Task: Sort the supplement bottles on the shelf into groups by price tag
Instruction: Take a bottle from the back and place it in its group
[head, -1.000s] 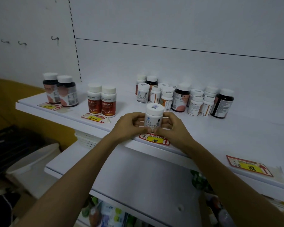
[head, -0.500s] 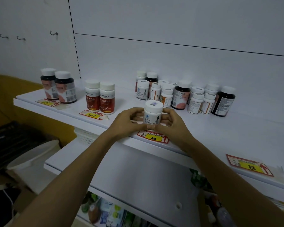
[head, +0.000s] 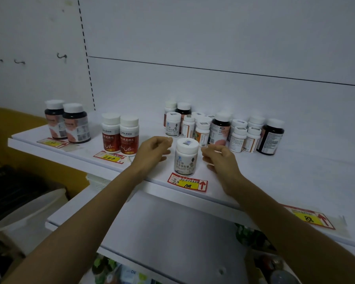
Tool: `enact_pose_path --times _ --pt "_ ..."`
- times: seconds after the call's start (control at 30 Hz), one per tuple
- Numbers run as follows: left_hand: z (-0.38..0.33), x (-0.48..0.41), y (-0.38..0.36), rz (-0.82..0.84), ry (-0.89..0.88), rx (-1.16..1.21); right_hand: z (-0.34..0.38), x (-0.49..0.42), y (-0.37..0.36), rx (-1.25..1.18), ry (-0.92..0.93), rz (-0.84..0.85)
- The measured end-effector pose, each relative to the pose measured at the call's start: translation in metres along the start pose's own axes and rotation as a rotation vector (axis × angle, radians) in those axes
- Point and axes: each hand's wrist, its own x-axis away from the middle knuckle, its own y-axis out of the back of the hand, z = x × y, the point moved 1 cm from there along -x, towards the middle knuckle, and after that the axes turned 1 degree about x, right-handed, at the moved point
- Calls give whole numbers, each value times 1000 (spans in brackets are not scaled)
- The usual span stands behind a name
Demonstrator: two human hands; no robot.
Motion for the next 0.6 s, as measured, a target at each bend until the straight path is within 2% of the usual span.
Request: enact_pose_path --times 0.13,0.37,0.6 --pt "-3 -27 -5 36 -28 -16 10 -19 2 119 69 -74" --pt "3 -78 -26 143 66 0 5 -62 6 259 93 -161" --pt "11 -117 -45 269 -13 -108 -5 -86 -8 335 188 -262"
